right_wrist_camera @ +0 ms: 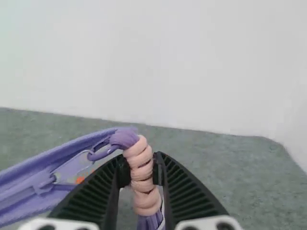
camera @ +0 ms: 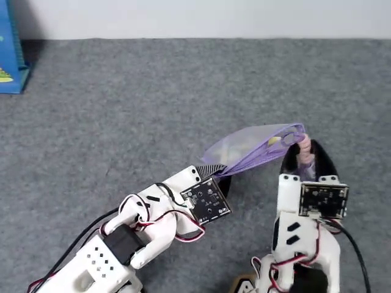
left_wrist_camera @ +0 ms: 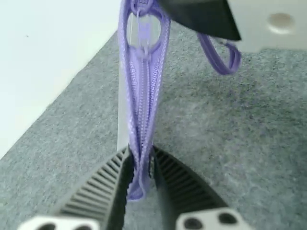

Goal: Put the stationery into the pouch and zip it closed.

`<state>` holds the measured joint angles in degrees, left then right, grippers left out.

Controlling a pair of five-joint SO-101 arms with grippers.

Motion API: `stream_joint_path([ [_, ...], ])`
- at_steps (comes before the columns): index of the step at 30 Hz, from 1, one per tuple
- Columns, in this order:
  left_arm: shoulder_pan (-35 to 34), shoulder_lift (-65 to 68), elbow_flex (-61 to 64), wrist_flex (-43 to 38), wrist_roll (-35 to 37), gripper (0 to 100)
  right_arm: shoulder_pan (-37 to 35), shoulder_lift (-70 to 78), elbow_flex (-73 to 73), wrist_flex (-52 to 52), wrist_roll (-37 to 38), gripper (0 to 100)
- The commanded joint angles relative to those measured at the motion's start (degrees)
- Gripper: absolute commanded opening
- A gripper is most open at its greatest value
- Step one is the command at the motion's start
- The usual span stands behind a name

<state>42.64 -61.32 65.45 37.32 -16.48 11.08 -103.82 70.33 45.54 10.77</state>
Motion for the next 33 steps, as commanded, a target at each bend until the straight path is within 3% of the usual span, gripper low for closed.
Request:
stream_joint_path([
  [1, -2.46, -0.09, -0.13, 2.46, -0.70, 1, 5.58, -0.04, 2.29, -8.48, 0.26, 0.8],
  [9, -2.46, -0.09, -0.04, 2.46, -0.79, 1, 13.76, 0.31, 10.02, -22.55, 0.44, 0.8],
  [15, -2.55, -0.09, -0.04, 2.37, -0.70, 1, 14.29, -0.13, 11.87, -23.43, 1.76, 0.8],
  [22, -2.20, -3.69, 0.04, 2.46, -0.62, 3, 8.84, -0.13, 9.58, -23.08, 1.76, 0.8],
  [25, -2.11, -10.02, 1.10, 3.52, 1.23, 10, 5.14, -0.13, 7.12, -18.42, 1.76, 0.8],
  [29, -2.02, -19.78, 2.15, 7.38, 9.67, 23, -0.13, -0.13, 0.97, -10.51, 1.76, 0.8],
  [33, 1.76, -27.34, 2.24, 12.48, 10.81, 25, -5.23, -0.13, -4.66, -4.97, 1.76, 0.8],
])
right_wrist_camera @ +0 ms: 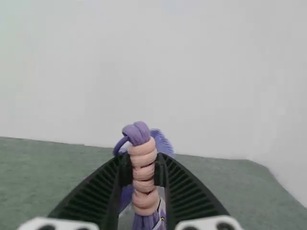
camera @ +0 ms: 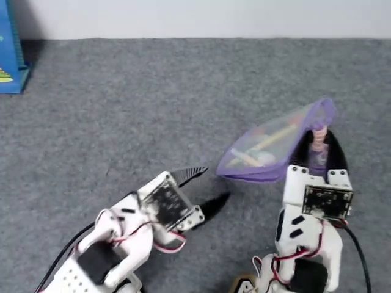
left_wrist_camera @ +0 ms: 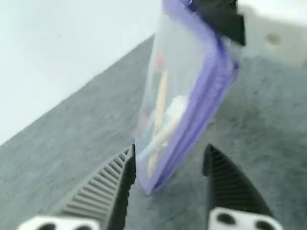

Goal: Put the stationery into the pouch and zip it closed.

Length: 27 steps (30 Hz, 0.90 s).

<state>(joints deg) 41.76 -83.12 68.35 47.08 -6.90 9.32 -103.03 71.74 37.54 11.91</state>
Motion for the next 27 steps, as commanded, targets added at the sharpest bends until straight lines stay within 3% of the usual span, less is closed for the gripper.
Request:
stream_joint_path([
  [1, 3.78, -6.86, -0.66, 3.52, 1.41, 25, -4.79, -0.92, -7.12, 4.35, 0.62, 0.8],
  [7, 5.10, -8.53, -0.48, 3.08, 1.49, 25, -10.68, -0.92, -12.66, 12.35, 0.62, 0.8],
  [12, 5.10, -5.80, 0.75, -3.52, 1.58, 25, -12.53, -0.92, -14.07, 14.64, 0.62, 0.8],
  [20, 5.01, 6.86, -0.04, -13.80, 1.49, 25, -12.53, -0.92, -14.07, 14.73, 0.62, 0.8],
  [27, -0.26, 18.37, -8.84, -13.98, 1.41, 25, -12.53, -0.92, -14.07, 14.73, 0.62, 0.8],
])
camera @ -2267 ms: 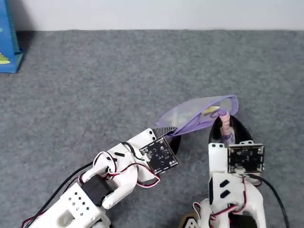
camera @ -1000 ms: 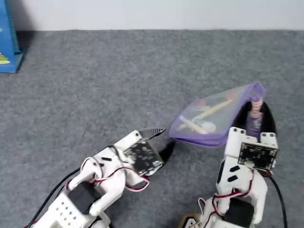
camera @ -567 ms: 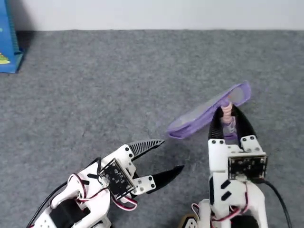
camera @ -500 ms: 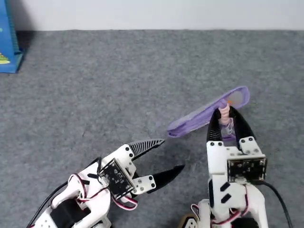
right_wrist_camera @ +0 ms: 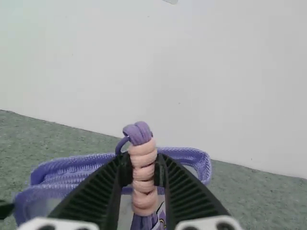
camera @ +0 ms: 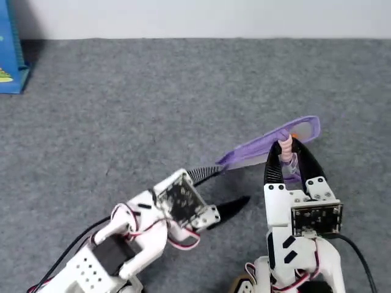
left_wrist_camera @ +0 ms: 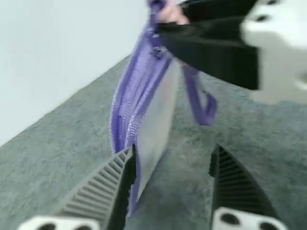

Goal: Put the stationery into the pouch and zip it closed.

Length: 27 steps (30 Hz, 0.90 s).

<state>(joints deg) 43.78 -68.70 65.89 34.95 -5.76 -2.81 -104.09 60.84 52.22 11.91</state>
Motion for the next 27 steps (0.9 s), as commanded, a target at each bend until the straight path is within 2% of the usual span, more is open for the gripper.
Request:
stream_joint_path([
  [1, -2.90, 5.01, -7.34, -1.85, 0.26, 25, -0.40, 0.13, -3.16, 0.04, 0.62, 0.8],
  [6, -3.87, 6.77, -9.27, -1.76, 0.26, 25, -0.40, 0.13, -3.16, 0.04, 0.62, 0.8],
  [13, -6.59, 1.67, -9.27, -1.67, 0.35, 24, -0.40, 0.13, -2.99, 0.04, 0.62, 0.8],
  [17, -7.30, 1.05, -9.10, -1.67, 0.09, 21, -0.40, 0.13, -2.90, 0.04, 0.62, 0.8],
  [27, -3.52, 12.48, -12.18, -4.22, 0.00, 21, -0.40, 0.13, -2.90, 0.04, 0.62, 0.8],
])
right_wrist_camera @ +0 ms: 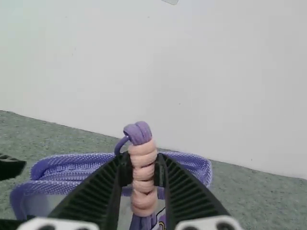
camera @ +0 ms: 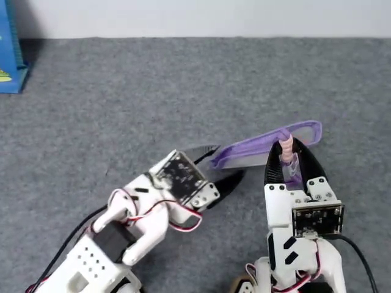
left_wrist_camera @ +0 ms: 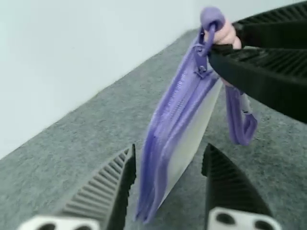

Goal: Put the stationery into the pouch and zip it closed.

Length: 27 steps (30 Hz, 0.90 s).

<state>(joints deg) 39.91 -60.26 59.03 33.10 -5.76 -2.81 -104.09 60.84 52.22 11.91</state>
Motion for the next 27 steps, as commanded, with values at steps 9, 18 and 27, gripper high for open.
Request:
stream_joint_path([
  [9, 0.97, 12.84, -12.53, -2.37, -2.02, 20, 0.13, 0.04, -3.16, 1.98, 1.05, 0.8],
  [18, 8.35, 12.75, -6.73, -2.29, -9.49, 3, 2.07, 0.04, -3.16, 1.45, 1.14, 0.8],
  [27, 8.09, 12.75, -9.45, 8.97, -9.76, 1, 17.71, 0.13, 2.37, -11.30, 3.60, 0.8],
])
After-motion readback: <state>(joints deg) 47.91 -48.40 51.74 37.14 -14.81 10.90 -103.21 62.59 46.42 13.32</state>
